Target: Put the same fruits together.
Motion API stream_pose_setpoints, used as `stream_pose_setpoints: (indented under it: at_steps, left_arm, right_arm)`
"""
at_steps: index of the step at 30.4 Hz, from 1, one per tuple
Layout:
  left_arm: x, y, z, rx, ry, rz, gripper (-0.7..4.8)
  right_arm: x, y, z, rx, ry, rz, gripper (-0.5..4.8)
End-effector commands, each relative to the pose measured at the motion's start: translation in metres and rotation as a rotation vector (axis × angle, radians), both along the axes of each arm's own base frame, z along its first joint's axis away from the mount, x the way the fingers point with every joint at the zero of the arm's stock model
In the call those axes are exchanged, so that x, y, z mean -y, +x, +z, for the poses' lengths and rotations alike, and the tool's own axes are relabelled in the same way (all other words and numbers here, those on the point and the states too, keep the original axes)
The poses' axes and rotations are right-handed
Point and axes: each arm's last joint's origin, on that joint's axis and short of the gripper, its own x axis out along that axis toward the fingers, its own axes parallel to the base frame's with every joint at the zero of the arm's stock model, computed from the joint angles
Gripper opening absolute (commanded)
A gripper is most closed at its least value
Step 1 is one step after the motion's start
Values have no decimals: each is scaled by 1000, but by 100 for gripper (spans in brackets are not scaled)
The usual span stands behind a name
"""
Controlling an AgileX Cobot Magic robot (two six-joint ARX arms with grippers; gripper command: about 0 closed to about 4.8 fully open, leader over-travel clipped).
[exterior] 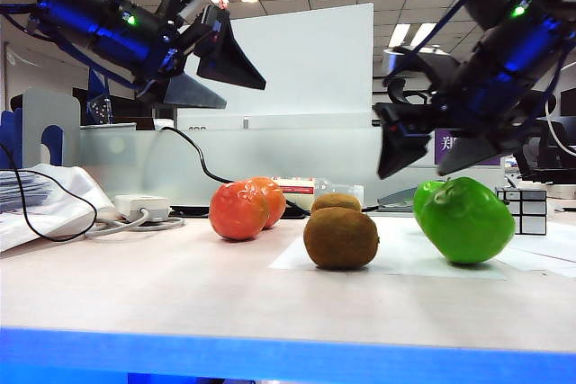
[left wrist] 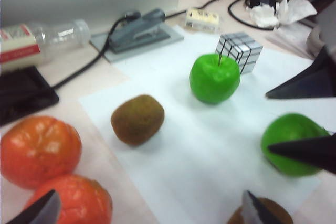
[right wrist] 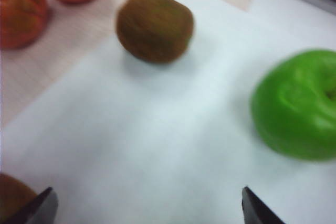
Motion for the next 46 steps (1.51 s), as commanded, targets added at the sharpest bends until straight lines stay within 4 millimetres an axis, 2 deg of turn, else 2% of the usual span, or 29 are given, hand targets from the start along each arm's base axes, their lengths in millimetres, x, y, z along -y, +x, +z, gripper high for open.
stream_pose_setpoints:
  at_steps: [1,8,16,28,39,46]
  left_arm:
    - [0,-3,8,10,-12,-29,479]
    - [0,-10,12,-22,-38,-107,479]
    - [0,-15,6,-113,-32,-160,479]
    - [-1,-17,6,-121,-30,-174,479]
    - [-1,-16,7,-112,-25,-173,479]
    - [-1,-16,6,-111,-23,-168,479]
  right_arm:
    - [2,-10,12,-7,2,18,479]
    - [1,-30,33,-14,52,106,479]
    - [-23,-42,24,-75,17,226,479]
    - [-34,-32,-5,-172,7,293,479]
    - [-40,-26,-12,-170,57,358,479]
    - [-44,-22,-25,-216,63,379,479]
